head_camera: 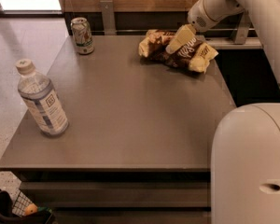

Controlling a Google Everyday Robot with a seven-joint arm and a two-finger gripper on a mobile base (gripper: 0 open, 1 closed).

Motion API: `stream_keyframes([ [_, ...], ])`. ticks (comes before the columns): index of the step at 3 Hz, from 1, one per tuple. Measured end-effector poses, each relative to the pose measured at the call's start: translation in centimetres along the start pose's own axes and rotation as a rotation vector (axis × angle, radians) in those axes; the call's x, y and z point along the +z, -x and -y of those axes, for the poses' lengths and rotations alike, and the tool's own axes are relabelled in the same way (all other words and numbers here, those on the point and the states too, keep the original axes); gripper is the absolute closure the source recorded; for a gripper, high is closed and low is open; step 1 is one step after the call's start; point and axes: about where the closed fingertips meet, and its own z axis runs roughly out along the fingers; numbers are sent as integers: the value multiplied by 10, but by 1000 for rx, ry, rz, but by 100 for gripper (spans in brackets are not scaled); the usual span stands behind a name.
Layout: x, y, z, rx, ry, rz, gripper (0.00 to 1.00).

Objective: Move brown chip bag near blue plastic bottle

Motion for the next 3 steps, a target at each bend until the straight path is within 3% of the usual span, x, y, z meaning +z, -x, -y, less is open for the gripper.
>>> stream_keyframes([
  [2,50,19,0,33,72,75,0],
  [3,60,8,-6,71,94,39,0],
])
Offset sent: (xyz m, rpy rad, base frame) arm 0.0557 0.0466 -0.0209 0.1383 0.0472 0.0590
